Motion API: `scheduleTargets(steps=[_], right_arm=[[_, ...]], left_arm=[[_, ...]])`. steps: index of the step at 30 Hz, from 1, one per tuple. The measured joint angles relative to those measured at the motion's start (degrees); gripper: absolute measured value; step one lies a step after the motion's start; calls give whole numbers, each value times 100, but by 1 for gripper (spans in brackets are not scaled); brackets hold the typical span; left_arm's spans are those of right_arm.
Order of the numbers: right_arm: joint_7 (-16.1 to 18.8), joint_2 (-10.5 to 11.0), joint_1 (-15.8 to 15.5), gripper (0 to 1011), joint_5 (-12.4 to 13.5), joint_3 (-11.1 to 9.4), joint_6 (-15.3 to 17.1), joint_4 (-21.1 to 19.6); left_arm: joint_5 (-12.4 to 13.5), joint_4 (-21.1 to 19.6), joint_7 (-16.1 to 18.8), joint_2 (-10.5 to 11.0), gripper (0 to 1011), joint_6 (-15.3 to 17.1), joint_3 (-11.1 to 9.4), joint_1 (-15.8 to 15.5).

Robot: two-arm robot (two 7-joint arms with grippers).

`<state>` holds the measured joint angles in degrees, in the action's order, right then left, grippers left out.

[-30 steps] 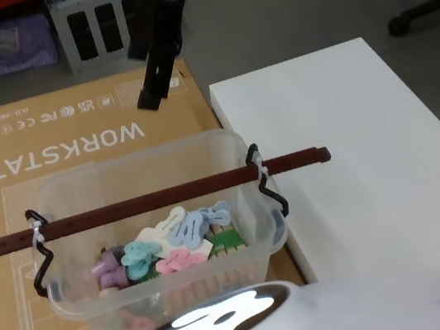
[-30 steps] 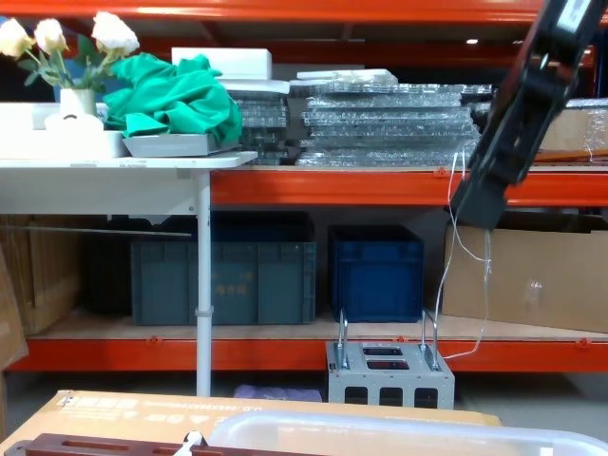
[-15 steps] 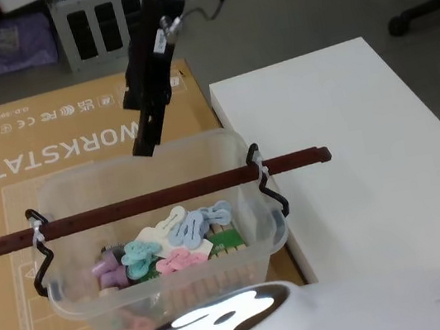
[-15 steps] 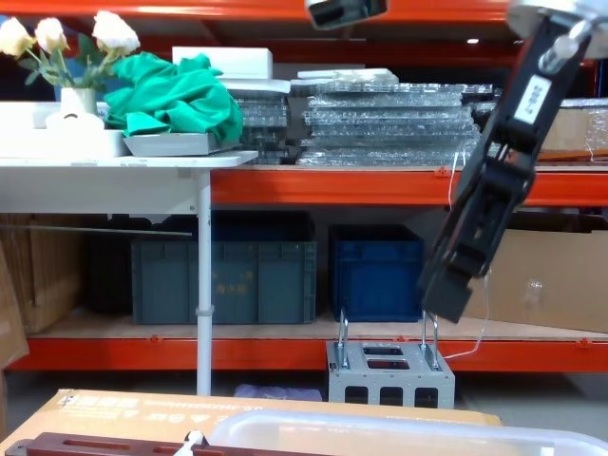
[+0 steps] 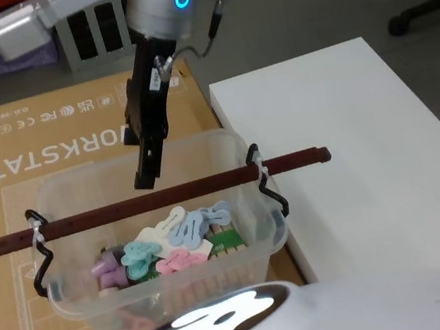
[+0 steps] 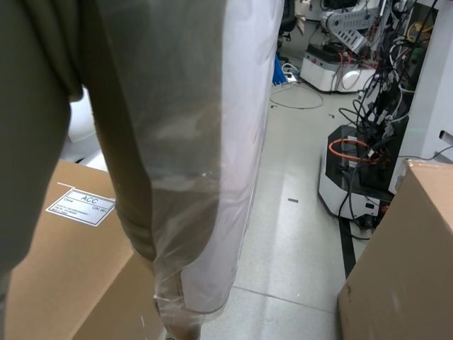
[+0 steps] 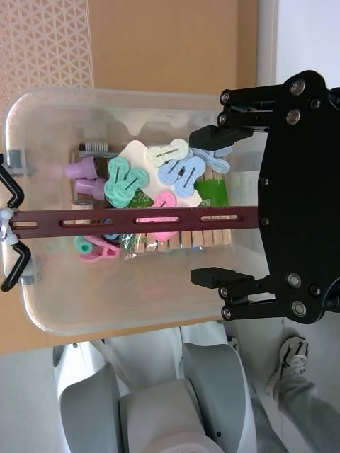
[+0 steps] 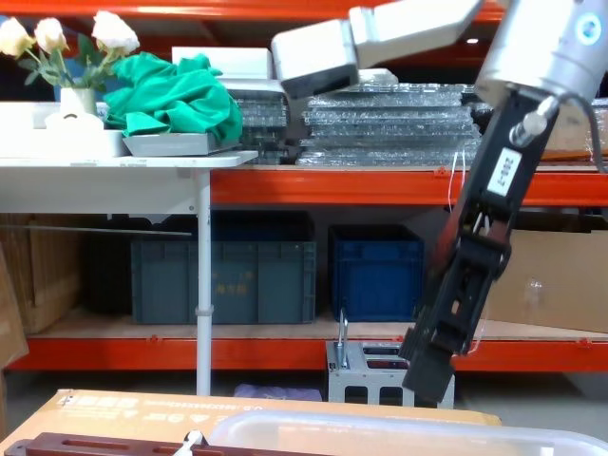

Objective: Use one hand to grasp the basket and place it at the designated location.

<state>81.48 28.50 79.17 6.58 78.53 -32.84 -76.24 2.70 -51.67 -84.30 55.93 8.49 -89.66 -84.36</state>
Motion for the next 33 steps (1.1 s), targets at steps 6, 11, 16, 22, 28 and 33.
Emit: scheduleTargets(steps=[6,11,16,22,28,33], right_arm=[[25,-96,-68,1000,22,56,-56,153],[94,-178,-111,1000,83,106,-105,286],[335,-310,-105,1000,196,218,-148,450],[508,-397,-19,1000,256,317,-152,552],[578,-436,26,1000,281,385,-159,581],[596,-453,32,1000,319,418,-170,612]], left_arm=[[1,2,0,0,0,0,0,0],[1,2,0,0,0,0,0,0],[1,1,0,0,0,0,0,0],[1,3,0,0,0,0,0,0],[1,1,0,0,0,0,0,0],[1,1,0,0,0,0,0,0]])
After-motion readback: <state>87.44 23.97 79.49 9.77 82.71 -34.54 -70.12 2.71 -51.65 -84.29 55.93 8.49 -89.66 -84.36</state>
